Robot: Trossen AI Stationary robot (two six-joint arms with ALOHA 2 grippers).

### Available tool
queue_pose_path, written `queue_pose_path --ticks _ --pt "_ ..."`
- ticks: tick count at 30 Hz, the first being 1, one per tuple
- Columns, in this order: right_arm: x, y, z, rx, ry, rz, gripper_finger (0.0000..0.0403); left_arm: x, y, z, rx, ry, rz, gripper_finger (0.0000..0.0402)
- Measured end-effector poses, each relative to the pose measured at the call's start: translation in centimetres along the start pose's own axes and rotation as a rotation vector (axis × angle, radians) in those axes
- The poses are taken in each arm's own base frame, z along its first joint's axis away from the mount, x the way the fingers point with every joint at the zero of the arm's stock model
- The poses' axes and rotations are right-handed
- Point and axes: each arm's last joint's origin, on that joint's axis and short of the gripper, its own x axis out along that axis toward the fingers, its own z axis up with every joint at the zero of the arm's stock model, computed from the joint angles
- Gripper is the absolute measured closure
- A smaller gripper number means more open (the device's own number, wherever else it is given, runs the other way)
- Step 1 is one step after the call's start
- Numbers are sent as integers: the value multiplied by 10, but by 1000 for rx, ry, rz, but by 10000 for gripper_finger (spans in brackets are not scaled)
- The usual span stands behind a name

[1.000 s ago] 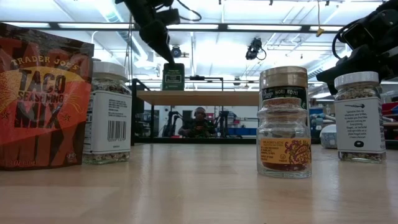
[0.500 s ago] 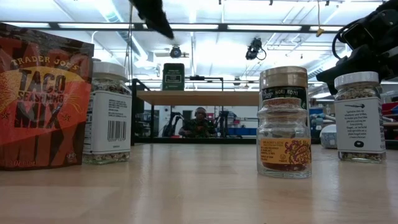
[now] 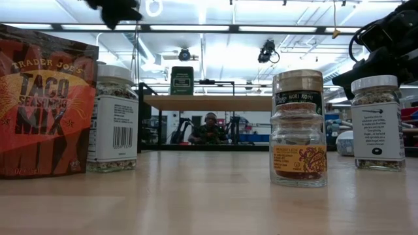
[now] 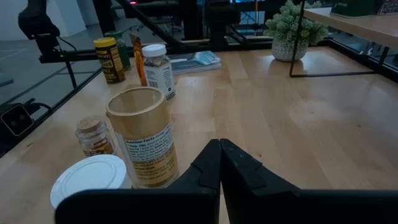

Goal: Shelf spices
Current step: Put the gold seasoning bottle on the shelf

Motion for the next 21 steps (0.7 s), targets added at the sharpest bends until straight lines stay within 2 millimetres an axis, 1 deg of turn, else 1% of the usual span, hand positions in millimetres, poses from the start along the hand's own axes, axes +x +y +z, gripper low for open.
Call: queue_pose_path --ticks 4,9,14,18,21 --pt "0 0 0 0 0 0 394 -15 -10 -30 -32 -39 -64 198" --pt "0 0 0 0 0 0 394 -21 -15 -65 -54 -41 -60 198" --pt "0 0 0 0 0 0 394 -19 -16 -92 -56 -67 -88 198" --pt "0 0 0 0 0 0 394 -11 -17 -111 -98 -31 -90 198" --pt "0 0 0 0 0 0 394 -4 -17 -125 -91 17 -84 198"
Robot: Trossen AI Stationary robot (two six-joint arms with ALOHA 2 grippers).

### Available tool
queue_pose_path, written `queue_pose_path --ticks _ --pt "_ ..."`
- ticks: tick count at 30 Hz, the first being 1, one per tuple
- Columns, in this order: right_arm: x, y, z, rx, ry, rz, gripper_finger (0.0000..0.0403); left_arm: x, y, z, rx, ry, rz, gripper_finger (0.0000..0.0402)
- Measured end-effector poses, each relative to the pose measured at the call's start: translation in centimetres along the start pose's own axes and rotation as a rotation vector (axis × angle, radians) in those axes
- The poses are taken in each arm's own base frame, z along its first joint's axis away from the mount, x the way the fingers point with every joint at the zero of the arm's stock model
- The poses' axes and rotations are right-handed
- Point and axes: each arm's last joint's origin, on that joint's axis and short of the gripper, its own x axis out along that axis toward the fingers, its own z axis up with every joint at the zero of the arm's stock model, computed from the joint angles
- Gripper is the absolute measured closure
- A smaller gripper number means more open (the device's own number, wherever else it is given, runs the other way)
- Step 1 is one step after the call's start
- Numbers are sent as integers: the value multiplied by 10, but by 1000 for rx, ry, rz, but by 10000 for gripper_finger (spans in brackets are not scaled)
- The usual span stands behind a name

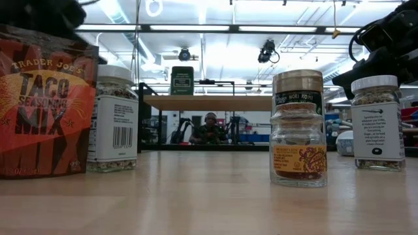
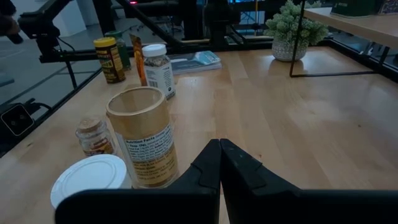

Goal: Shelf spices
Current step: Put the gold seasoning bottle on the shelf

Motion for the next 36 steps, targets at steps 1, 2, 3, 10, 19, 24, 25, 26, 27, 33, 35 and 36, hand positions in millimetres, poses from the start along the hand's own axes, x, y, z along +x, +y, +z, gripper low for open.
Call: queue_pose_path --ticks 1,2,3,10,19,24,25,26,27,33,35,36 --pt "0 0 0 0 0 0 394 2 1 -5 4 17 3 198" --pt "0 0 0 0 0 0 394 4 1 -9 6 32 6 198" --pt "0 0 0 0 0 0 394 6 2 -13 7 45 8 198" --pt "0 0 0 0 0 0 394 12 4 -28 13 90 25 198" --pt "0 1 6 46 -65 8 394 13 4 -24 12 48 61 198" --pt "0 1 8 89 -82 11 394 13 4 -24 12 48 61 198" --pt "0 1 8 108 -86 13 394 13 4 -24 12 48 62 198" --pt "0 1 9 130 -92 16 394 13 4 -24 12 48 62 198" --pt "-1 1 11 145 -107 17 394 13 4 -24 12 48 62 198" --pt "-2 3 24 188 -176 38 400 13 5 -24 12 47 64 198" --pt "0 7 29 197 -99 24 400 13 5 -24 12 48 64 198" --pt "1 8 31 195 -51 0 401 13 5 -24 12 48 64 198"
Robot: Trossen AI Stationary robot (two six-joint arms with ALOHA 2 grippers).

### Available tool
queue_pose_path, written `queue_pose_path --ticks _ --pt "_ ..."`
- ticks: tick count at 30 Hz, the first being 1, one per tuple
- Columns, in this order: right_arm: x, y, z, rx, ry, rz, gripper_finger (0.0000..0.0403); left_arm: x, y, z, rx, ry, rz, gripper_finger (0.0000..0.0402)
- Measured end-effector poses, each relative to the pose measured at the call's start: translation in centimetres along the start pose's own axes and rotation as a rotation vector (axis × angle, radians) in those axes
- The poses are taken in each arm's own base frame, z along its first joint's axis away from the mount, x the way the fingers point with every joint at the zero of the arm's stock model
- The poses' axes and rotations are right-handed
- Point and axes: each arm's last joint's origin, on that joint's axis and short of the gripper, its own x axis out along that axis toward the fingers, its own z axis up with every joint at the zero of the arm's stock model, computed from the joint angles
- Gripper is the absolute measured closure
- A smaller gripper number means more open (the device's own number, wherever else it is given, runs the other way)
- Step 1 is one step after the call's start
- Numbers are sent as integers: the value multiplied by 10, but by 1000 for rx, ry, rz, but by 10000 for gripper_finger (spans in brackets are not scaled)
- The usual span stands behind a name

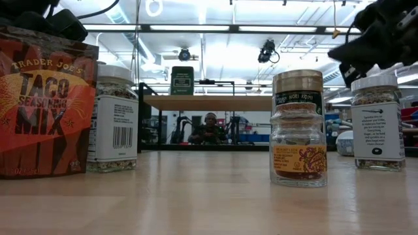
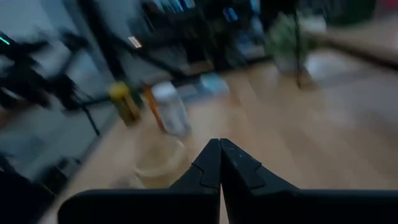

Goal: Shelf spices
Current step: Put the gold seasoning bottle on the shelf

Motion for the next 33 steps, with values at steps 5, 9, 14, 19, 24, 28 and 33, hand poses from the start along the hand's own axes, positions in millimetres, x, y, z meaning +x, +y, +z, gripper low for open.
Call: queue_pose_path --ticks 5,9,14,19,24,28,33 --pt "13 19 21 -38 129 -113 401 0 0 0 0 1 0 198" --pt "34 44 48 -85 169 -200 402 0 0 0 3 1 0 198" --pt "64 75 79 -78 380 -332 402 0 0 0 29 1 -1 198" --pt "94 96 91 -18 620 -528 402 0 0 0 28 0 -1 198" --pt "124 109 82 -50 753 -556 396 0 0 0 27 0 -1 198" --pt "142 113 69 -82 825 -538 385 0 0 0 25 1 -2 198" --pt "151 112 73 -48 839 -527 362 0 0 0 -4 1 -3 198"
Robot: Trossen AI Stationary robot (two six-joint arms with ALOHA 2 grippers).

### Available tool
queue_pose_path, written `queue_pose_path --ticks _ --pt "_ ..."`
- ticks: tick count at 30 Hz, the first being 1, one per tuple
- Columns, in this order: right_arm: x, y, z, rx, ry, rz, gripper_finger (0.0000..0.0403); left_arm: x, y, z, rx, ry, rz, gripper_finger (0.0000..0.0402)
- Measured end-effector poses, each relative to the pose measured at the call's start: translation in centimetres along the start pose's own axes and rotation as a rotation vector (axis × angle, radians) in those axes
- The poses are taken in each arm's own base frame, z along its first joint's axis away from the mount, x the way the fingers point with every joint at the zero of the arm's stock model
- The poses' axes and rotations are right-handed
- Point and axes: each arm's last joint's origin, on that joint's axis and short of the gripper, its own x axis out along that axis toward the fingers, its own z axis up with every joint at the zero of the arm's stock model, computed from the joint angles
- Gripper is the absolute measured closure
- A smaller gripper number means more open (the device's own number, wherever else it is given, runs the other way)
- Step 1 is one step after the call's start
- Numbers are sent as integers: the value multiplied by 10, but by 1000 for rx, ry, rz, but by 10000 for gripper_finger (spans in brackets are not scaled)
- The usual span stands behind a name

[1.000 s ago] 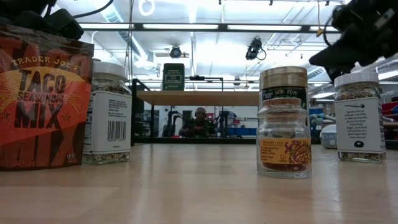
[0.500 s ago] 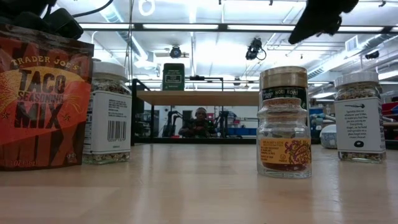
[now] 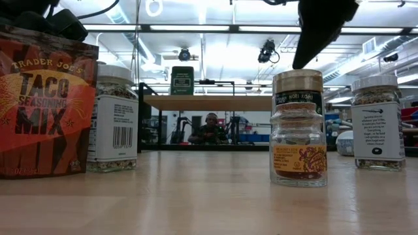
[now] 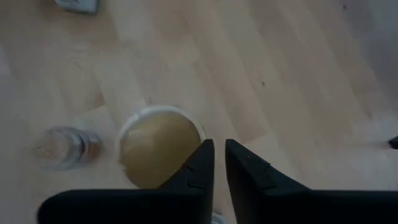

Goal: Shelf spices
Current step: Put the gold seasoning bottle on the shelf

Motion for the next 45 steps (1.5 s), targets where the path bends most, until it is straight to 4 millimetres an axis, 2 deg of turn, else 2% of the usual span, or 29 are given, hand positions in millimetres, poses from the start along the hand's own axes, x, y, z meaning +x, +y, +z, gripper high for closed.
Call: queue_pose_path --ticks 7,17,20,23,29,36,41,45 --pt "-16 -5 18 79 -42 86 287 0 0 -1 1 6 0 198" --pt "-10 -5 19 40 -1 118 115 0 0 -1 2 11 1 198" --pt "-11 -3 18 33 13 138 75 0 0 -1 2 11 1 198" --pt "-2 1 17 11 34 124 51 0 0 -1 2 11 1 198" --pt "24 13 13 -43 118 128 40 0 0 -1 2 10 1 198" --pt "44 17 13 -50 161 130 51 0 0 -1 2 11 2 198" --pt "56 14 13 -39 216 122 69 0 0 -1 3 12 2 198" --pt "57 11 16 -25 213 122 103 0 0 -1 2 12 2 198"
